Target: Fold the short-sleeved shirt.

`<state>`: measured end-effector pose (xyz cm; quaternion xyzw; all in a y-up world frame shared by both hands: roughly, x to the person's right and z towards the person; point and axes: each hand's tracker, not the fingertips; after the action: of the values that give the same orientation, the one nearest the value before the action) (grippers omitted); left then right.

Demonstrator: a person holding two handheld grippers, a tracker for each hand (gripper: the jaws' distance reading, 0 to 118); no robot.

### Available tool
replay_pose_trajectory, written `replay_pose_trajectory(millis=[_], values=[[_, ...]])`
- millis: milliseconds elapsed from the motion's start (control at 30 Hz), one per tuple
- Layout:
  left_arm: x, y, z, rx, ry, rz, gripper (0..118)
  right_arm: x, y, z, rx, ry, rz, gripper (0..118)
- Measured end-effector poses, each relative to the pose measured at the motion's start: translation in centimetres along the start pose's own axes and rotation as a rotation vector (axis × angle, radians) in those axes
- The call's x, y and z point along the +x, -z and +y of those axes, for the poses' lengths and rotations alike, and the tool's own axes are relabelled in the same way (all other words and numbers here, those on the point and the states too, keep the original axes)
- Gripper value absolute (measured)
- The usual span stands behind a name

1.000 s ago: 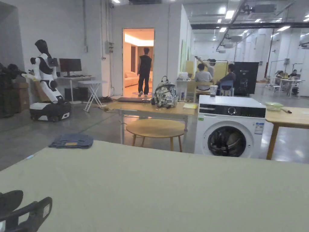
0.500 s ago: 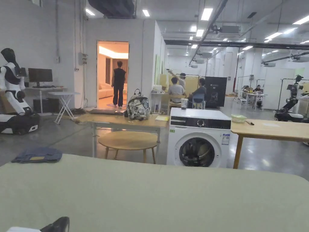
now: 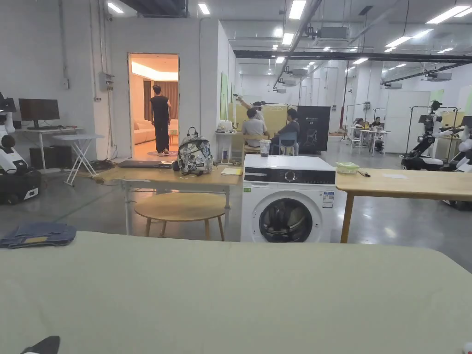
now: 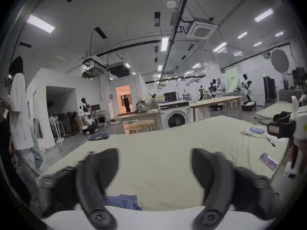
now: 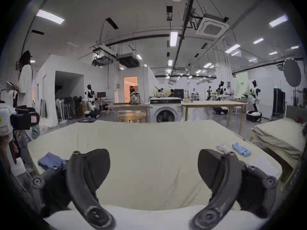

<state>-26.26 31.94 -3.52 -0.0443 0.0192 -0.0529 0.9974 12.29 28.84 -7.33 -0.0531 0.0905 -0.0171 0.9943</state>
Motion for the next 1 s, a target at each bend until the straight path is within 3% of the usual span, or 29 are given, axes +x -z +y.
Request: replay_pose_trajectory(millis=[33, 67, 467, 1000], values=[[0.2, -0.2, 0.0, 0.009, -0.027, 0.021, 103, -0.2, -0.1, 0.2, 0.006, 0.0, -0.002, 109], [0.1, -0.3, 0.0, 0.016, -0.028, 0.019, 104, -0.3, -0.1, 0.3, 0.016, 0.002, 0.002, 109], [0.2, -0.5, 0.7, 0.047, -0.045, -0.048, 104, -1.0, 0.5, 0.8, 0.007, 0.006, 0.012, 109], [0.3, -0.4, 0.7, 0.039, -0.128, -0.08, 104, -0.3, 1.7, 0.9, -0.102, 0.153, 0.055, 109]])
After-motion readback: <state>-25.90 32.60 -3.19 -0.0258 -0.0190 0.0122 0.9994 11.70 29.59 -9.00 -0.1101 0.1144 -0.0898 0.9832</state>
